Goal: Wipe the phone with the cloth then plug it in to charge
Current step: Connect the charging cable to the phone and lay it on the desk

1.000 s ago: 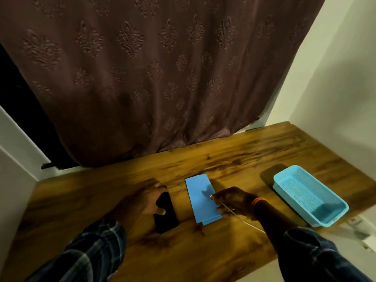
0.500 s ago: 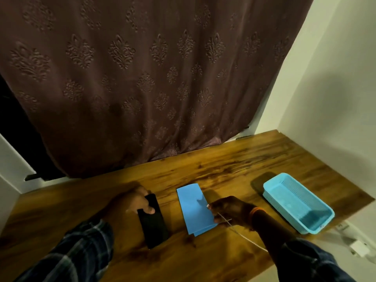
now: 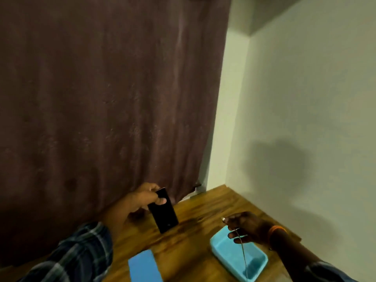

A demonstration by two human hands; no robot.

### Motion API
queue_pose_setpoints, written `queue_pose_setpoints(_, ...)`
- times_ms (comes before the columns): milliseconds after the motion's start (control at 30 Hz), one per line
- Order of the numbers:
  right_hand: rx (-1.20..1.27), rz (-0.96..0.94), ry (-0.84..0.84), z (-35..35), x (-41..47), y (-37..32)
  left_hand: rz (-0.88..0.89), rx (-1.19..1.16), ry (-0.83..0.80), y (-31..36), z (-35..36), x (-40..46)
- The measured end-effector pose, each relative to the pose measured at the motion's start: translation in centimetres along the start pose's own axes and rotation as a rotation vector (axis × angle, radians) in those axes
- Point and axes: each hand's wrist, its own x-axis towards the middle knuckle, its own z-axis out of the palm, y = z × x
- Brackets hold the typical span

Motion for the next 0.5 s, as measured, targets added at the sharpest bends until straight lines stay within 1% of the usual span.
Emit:
queue_pose_setpoints(167, 0.069, -0.03, 0.143, -8.4, -5.2, 0.8, 0.191, -0.25, 0.094, 12.7, 5.1, 0.1)
queue_pose_setpoints(300, 0.152, -0.046, 0.246, -14.7, -9.8, 2.2, 0.324, -0.439, 0.112, 21.1, 10.7, -0.6)
queue_pose_setpoints(400, 0.216, -0.081, 0.33, -18.6, -13.0, 3.3, 0.35, -0.564, 0.084, 25.8, 14.9, -0.9)
queue_pose_setpoints(500, 0.292, -0.152, 0.405, -21.8, -15.7, 3.9, 0.341, -0.657, 0.026, 28.8, 18.7, -0.8)
